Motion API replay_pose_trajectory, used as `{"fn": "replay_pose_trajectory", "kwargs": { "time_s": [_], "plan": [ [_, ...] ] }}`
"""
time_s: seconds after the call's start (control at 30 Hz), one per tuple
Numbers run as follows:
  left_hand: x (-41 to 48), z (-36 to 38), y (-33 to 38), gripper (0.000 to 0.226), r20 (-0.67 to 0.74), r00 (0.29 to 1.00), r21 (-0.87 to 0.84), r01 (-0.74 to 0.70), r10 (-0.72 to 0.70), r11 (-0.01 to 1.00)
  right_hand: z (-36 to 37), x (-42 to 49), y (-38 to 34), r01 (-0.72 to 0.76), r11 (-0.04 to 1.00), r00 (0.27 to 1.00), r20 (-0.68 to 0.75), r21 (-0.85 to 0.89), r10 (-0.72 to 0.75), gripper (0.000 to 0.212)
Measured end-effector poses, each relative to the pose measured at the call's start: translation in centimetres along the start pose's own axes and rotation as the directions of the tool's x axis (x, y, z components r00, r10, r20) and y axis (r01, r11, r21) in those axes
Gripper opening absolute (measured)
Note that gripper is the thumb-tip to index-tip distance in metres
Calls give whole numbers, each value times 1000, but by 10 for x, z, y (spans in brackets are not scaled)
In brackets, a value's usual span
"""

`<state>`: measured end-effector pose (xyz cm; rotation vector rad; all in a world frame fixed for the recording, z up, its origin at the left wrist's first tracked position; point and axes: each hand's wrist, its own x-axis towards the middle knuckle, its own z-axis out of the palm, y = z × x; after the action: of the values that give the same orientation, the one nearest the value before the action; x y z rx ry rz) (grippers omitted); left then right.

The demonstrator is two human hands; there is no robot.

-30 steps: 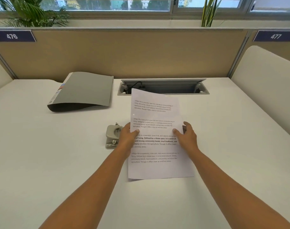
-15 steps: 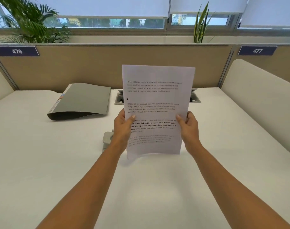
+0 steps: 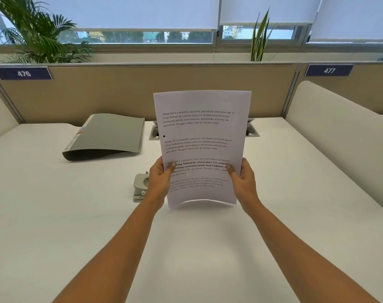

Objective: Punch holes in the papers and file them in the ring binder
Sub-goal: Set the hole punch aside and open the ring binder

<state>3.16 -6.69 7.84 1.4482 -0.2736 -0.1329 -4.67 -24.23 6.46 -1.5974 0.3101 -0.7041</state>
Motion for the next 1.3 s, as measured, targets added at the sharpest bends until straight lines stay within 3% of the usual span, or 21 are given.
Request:
{"fn": "replay_pose_trajectory", "kwargs": {
  "time_s": [0.17, 0.37, 0.6, 0.77, 1.03, 1.2, 1.3],
  "plan": [
    [2, 4, 8, 15, -22, 999, -19, -48, 48, 999, -1, 2, -8, 32, 999, 999, -24, 29, -31, 11],
    [-8, 0, -14, 17, -22, 999, 6, 26, -26, 1000, -5, -16, 16, -28, 998, 999, 26, -51, 30, 28],
    [-9, 6, -4, 16, -13, 1000, -8, -23, 23, 1000, -10, -10, 7, -14, 1000, 1000, 13, -16, 15, 29],
    [-19, 3, -27, 24, -3, 995, 95, 96, -96, 991, -17, -23, 32, -80, 984, 994, 66, -161, 92, 30],
    [-19, 1, -29, 21, -16, 997, 59, 80, -79, 995, -15, -20, 30, -97, 984, 994, 33, -152, 103, 29],
    [-23, -8, -48, 23, 21, 982, 135, 185, -190, 973, -17, -31, 49, -188, 937, 972, 80, -295, 220, 30],
    [-24, -11, -51, 19, 8, 984, 147, 176, -179, 973, -16, -31, 50, -207, 923, 969, 58, -325, 238, 28]
  ]
}}
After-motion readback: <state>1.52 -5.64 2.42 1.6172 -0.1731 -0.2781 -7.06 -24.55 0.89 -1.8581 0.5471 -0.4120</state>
